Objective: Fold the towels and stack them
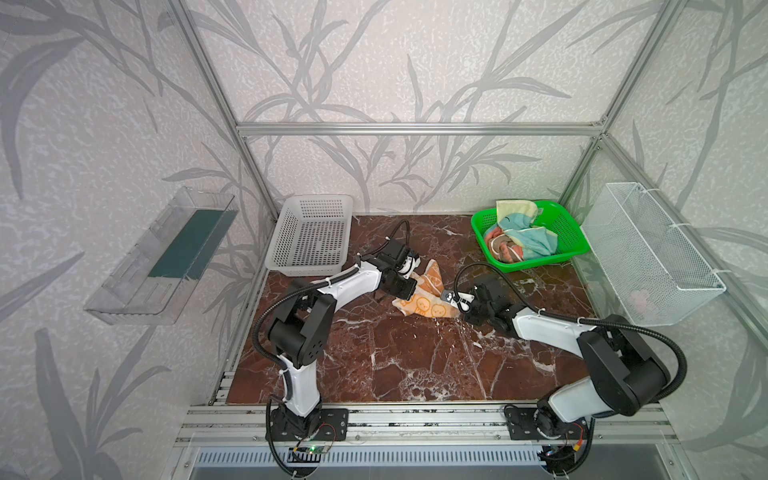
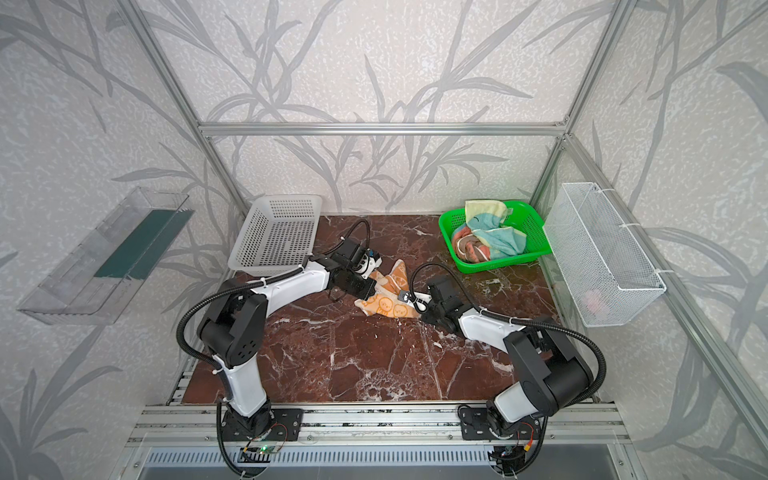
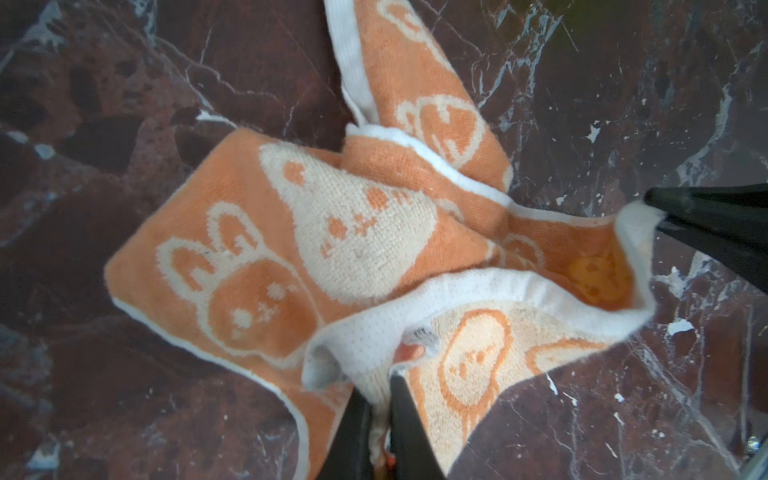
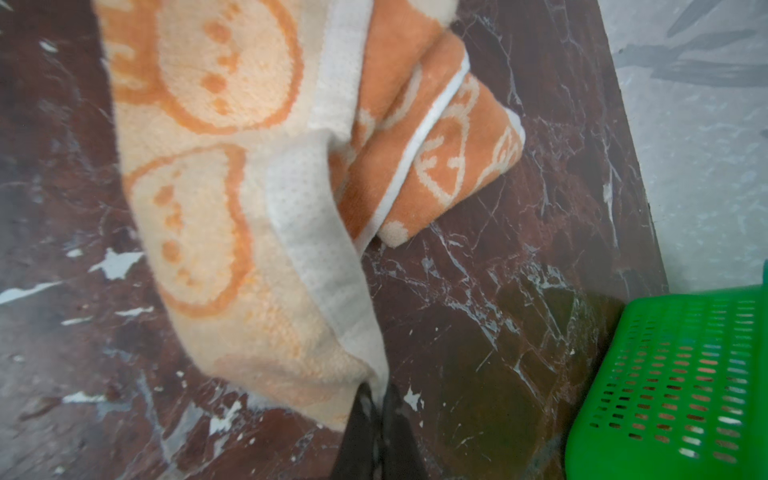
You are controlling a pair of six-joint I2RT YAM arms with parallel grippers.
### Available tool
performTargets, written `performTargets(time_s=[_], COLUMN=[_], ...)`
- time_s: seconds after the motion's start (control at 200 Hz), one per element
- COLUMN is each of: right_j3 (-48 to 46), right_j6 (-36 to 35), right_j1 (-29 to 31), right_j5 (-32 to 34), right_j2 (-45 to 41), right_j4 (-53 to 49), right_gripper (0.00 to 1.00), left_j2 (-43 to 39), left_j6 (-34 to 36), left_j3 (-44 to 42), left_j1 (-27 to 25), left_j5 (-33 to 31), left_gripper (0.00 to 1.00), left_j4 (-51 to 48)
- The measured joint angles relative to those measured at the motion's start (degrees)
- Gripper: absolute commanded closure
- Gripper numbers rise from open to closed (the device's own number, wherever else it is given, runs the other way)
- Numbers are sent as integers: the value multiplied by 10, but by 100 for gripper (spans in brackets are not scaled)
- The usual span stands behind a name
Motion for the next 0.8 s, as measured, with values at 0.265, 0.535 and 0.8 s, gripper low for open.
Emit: performTargets(time_s=[0.265,0.535,0.8], right_j3=[11,11,12], right_j6=[-8,-50,-63], right_j1=[3,3,3], right_j5=[44,43,12], right_j2=[21,27,27], right_j4=[16,48,50], right_gripper=[100,100,100], left_j2=[-7,-6,25], left_j6=[-17,27,101], left_j3=[-25,11,95], left_j1=[-6,2,27], left_j5=[-30,-49,-37], left_gripper=[50,47,48], left_j4=[-25,-72,-98])
